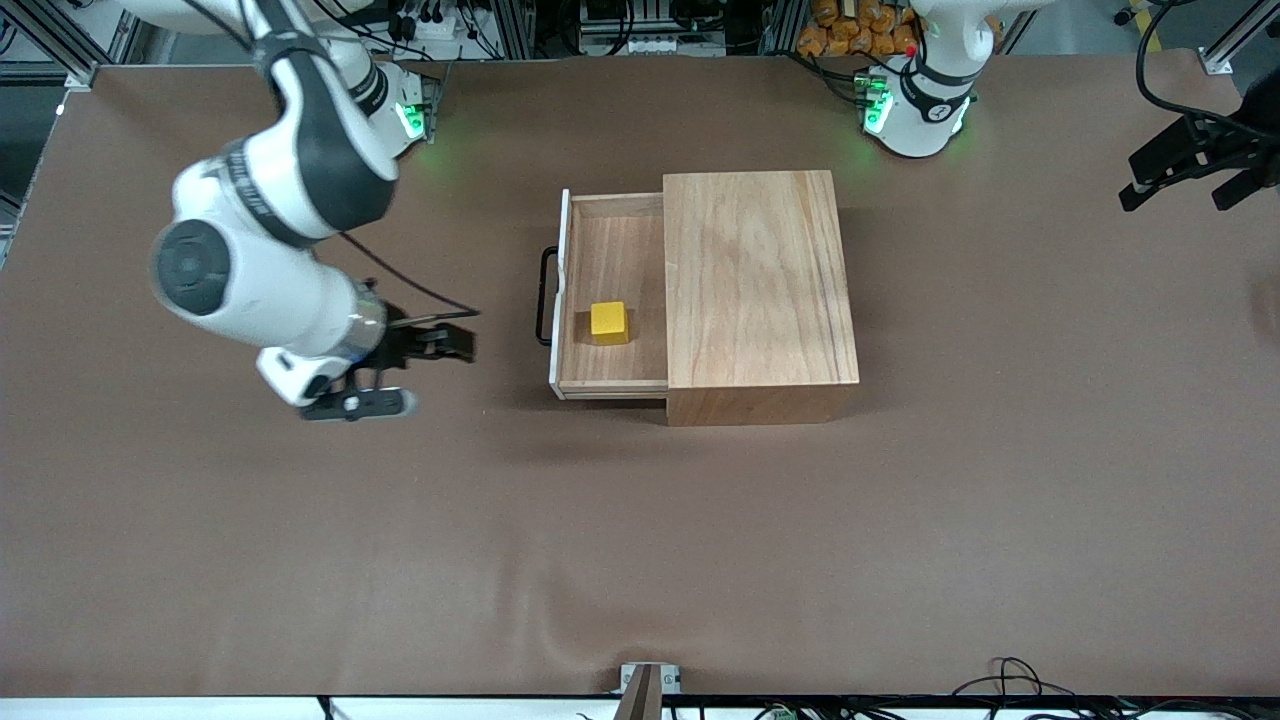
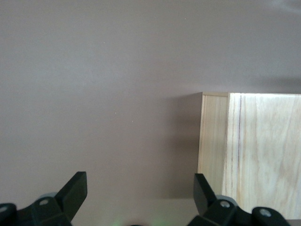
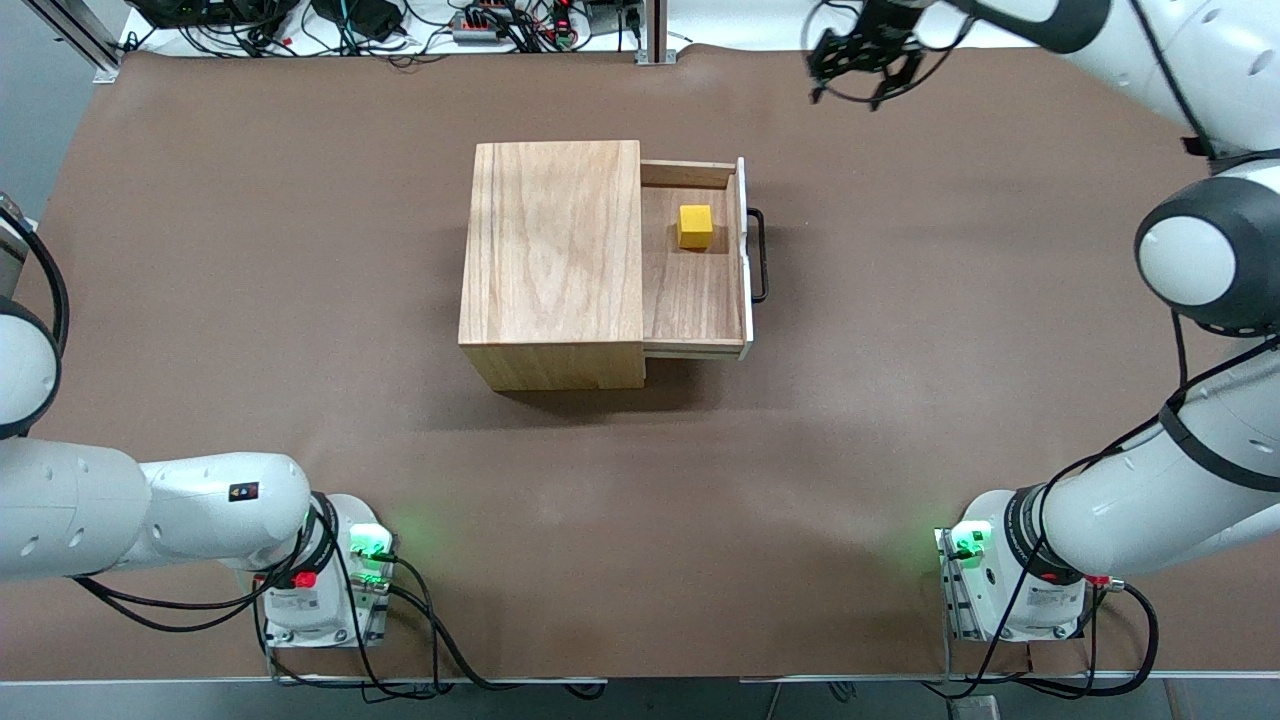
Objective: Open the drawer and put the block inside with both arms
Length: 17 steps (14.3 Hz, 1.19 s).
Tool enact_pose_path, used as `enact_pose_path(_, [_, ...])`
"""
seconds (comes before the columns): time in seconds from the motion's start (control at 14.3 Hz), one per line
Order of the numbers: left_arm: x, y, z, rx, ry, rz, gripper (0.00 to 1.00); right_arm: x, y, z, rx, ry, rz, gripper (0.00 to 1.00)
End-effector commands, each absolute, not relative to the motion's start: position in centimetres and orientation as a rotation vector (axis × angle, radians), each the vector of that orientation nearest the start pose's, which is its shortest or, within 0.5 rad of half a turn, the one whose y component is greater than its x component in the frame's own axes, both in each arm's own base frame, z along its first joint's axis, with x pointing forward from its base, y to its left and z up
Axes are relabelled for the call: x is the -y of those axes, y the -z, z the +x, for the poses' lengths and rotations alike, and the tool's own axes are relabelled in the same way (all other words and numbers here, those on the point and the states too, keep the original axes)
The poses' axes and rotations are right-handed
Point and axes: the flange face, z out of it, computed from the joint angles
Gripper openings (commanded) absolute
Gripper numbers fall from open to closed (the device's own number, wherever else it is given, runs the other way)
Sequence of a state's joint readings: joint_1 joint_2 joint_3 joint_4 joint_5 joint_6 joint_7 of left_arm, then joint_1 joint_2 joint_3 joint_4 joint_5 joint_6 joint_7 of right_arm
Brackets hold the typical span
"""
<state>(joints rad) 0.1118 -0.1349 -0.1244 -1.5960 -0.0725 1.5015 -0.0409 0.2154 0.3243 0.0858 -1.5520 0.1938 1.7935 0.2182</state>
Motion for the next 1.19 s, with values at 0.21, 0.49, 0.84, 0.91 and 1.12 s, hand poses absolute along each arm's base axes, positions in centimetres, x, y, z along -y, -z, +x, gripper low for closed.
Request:
enact_pose_path(0.21, [5.4, -67.6, 49.1, -0.055, 0.039, -3.136, 1.0, -11.1, -49.6, 60.9, 0.135, -0.233, -2.966, 1.0])
enact_pose_path(0.49, [5.8, -68.4, 48.1, -0.061, 0.062, -3.126, 1.0, -8.4, -56.2, 57.3, 0.121, -0.217, -3.022, 1.0])
enact_pose_path(0.84, [6.0, -68.6, 48.0, 0.022, 0.068, -3.129, 1.0, -4.3, -63.2, 52.3, 0.055, -0.191, -3.054, 1.0])
enact_pose_path(0.91, [6.0, -68.6, 47.9, 0.03, 0.065, -3.128, 1.0, -3.4, -63.7, 51.7, 0.048, -0.208, -3.052, 1.0])
enact_pose_path(1.12, [6.0, -69.3, 47.0, 0.03, 0.07, -3.124, 1.0, 0.1, -64.2, 51.5, 0.107, -0.205, -3.036, 1.0])
